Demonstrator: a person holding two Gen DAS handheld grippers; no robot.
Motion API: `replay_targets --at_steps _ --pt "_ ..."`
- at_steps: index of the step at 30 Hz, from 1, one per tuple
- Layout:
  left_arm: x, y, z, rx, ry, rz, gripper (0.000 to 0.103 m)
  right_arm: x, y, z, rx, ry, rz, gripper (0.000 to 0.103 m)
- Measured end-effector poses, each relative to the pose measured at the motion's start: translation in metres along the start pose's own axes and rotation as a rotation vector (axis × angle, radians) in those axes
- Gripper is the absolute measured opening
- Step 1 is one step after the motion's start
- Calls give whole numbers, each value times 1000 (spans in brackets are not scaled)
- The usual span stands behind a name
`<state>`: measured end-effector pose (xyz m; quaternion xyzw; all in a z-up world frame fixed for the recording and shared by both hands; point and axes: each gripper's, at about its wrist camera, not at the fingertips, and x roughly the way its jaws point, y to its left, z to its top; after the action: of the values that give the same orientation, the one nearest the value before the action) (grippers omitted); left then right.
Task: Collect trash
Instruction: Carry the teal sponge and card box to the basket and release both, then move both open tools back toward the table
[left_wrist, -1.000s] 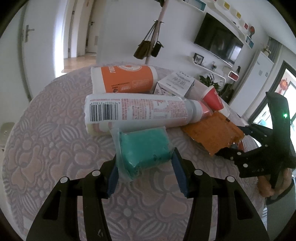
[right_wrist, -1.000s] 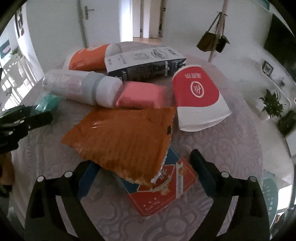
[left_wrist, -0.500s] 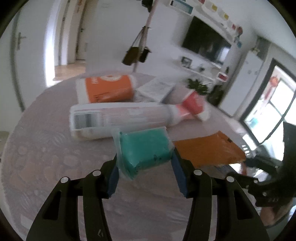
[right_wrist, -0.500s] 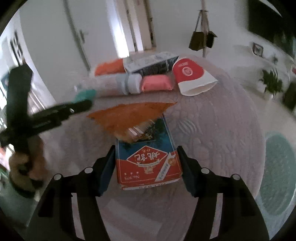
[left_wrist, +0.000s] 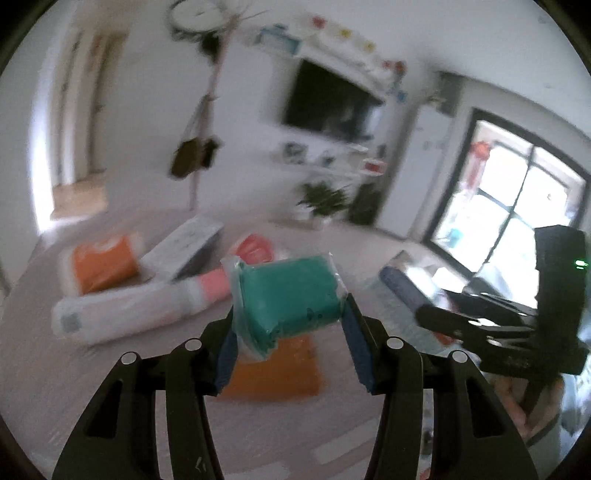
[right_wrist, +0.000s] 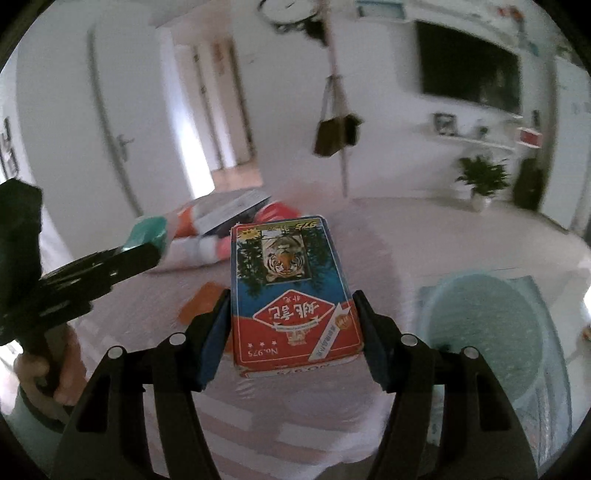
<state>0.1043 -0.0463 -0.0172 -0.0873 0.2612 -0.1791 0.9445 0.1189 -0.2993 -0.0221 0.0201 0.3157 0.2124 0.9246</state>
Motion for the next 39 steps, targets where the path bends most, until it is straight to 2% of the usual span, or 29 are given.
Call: replay_targets --at_steps 5,8,13,16,19,21,25,28,30,31,39 --pt "32 -45 15 60 8 -84 50 -18 -40 -5 46 -59 -135 60" --pt "56 -72 24 106 28 -116 50 -26 -69 -9 99 -79 -174 60" --pt "116 -121 35 147 113 -192 49 -25 -122 -18 209 -81 -261 60" --pt "152 -138 34 135 189 -249 49 -18 -157 -26 302 -58 -302 60" --pt "198 -155 23 137 328 -325 50 0 -193 -39 378 32 -444 61" --pt "221 -163 12 157 364 -315 50 9 -207 -48 389 81 -534 61" --pt "256 -171 -3 149 438 -326 50 27 -235 -68 477 138 -522 61" --pt "274 -172 -11 140 470 -336 53 39 -246 -74 496 165 -515 63" --pt "276 -175 -12 153 459 -328 75 44 -250 -76 510 172 -497 64" --pt "274 -175 -12 152 447 -325 78 46 -251 -76 512 177 -484 64" --pt "252 -159 -1 119 396 -331 81 41 -243 -76 503 156 -495 66"
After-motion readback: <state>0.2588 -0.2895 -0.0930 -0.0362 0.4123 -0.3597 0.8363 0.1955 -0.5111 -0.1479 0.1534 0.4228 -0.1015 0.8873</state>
